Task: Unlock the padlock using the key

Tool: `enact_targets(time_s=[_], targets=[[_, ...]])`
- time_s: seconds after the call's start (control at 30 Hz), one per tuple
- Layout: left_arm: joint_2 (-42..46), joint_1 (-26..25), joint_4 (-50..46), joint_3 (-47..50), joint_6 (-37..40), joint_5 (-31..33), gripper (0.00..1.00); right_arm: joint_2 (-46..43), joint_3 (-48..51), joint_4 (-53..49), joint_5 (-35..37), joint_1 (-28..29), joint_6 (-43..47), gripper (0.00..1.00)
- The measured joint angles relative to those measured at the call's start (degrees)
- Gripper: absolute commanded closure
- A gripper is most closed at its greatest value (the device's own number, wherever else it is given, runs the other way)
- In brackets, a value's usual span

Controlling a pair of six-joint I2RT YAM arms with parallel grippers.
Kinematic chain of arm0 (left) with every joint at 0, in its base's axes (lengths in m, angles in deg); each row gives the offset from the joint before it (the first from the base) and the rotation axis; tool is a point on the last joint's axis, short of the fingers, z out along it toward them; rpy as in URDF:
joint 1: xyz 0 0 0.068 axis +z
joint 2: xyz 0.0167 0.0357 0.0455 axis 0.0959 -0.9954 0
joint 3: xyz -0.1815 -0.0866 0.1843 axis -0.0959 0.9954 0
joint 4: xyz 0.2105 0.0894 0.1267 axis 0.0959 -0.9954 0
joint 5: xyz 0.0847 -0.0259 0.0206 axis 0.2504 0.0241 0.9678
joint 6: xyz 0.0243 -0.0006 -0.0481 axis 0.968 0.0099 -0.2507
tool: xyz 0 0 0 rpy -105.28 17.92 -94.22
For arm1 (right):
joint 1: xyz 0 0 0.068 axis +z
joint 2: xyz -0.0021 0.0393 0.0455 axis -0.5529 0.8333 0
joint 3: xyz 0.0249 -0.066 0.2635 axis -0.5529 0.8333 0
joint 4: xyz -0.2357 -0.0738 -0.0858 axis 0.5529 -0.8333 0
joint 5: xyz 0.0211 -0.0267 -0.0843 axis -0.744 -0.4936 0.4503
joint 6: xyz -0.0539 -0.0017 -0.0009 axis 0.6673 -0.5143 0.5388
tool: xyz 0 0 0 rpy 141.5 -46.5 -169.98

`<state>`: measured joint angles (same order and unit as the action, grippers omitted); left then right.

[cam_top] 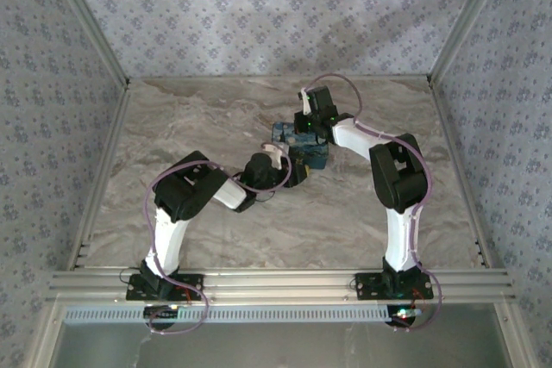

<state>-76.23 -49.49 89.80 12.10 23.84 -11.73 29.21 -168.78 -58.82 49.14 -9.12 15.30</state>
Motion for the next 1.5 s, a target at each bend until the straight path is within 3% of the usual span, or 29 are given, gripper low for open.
enact_targets(time_s=[0.2, 0.6, 0.67, 1.1, 1.5], targets=[[0.0, -0.3, -5.9, -3.3, 0.3, -0.9, 0.58, 0.0, 0.2, 0.7, 0.2, -0.3, -0.4, 1.0], [0.0, -0.5, -11.8, -5.4, 2.0, 1.5, 0.86, -0.5, 0.7, 0.9, 0.1, -0.5, -0.4, 1.0], [0.0, -0.5, -11.6, -5.4, 1.9, 1.4, 0.94, -0.6, 0.9, 0.9, 0.1, -0.5, -0.4, 1.0], [0.4, 1.3, -12.0, -5.0, 3.4, -4.8, 1.0, -2.4, 2.0, 0.0, -0.8, -1.4, -0.4, 1.0], [3.8, 5.7, -28.5, -9.0, 4.5, -18.1, 1.0, -7.9, 3.5, -0.6, -4.3, -5.4, -1.7, 1.0]])
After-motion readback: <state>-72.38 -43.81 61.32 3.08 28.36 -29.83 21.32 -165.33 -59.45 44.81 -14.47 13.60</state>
